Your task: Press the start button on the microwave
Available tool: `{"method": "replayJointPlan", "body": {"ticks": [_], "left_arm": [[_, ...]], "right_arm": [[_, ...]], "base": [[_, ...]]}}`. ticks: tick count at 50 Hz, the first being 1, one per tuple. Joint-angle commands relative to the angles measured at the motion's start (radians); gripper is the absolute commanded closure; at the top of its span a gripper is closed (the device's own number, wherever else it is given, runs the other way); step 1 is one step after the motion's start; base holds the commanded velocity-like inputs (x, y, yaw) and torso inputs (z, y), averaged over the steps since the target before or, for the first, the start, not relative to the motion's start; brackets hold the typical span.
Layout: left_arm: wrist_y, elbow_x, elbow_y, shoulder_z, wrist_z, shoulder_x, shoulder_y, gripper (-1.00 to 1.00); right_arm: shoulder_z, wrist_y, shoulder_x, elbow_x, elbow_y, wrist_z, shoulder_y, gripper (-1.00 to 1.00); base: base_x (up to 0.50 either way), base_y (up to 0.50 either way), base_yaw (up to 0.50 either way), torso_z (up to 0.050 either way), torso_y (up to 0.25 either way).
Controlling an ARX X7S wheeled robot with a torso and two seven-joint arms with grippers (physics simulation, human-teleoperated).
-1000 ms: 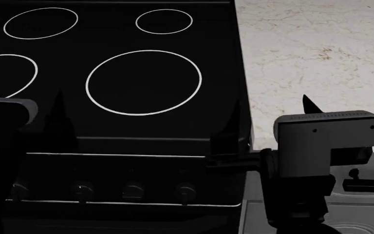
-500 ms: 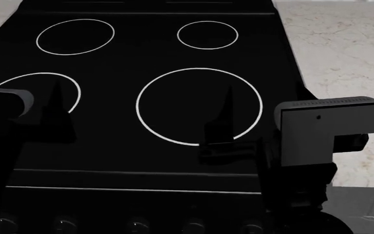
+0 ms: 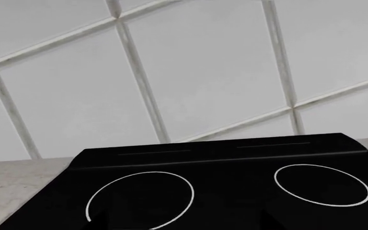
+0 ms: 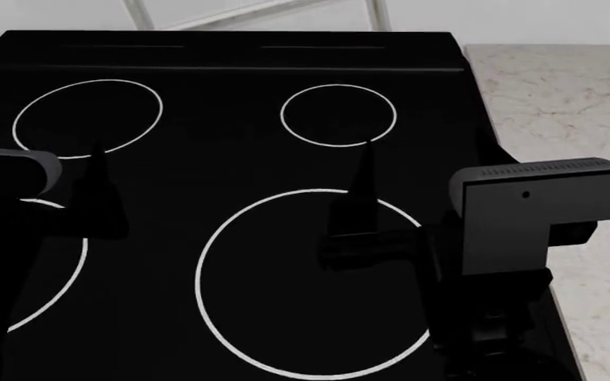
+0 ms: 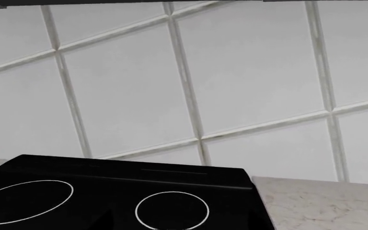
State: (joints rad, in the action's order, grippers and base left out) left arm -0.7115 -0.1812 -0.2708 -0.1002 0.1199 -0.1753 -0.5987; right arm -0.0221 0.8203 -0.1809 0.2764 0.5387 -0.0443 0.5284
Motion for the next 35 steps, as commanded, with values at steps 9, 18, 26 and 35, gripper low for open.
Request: {"method": "replayJointPlan", "body": {"ticks": [9,18,26,35], "left_arm": [[0.010,-0.009,0.003,-0.005,0.011,-0.008,0.011,-1.00],[0.015,-0.014,0.007,-0.005,0.015,-0.012,0.013,-1.00],[0.023,-0.018,0.016,-0.009,0.018,-0.014,0.013,-1.00],[0.021,-0.021,0.016,-0.012,0.022,-0.018,0.010,-1.00]], "right_arm": [[-0.006,0.007,-0.004,0.016,0.000,-0.014,-0.010,-1.00],[-0.036,0.048,-0.017,0.003,0.033,-0.039,0.000,-1.00],[-0.115,0.202,-0.049,-0.037,0.203,-0.100,0.085,-1.00],[-0.161,0.447,-0.052,-0.044,0.347,-0.126,0.289,-1.00]], "base": [[0.39,0.00,0.00,0.000,0.002],[0.00,0.00,0.00,0.000,0.000],[0.00,0.00,0.00,0.000,0.000],[0.00,0.00,0.00,0.000,0.000]]}}
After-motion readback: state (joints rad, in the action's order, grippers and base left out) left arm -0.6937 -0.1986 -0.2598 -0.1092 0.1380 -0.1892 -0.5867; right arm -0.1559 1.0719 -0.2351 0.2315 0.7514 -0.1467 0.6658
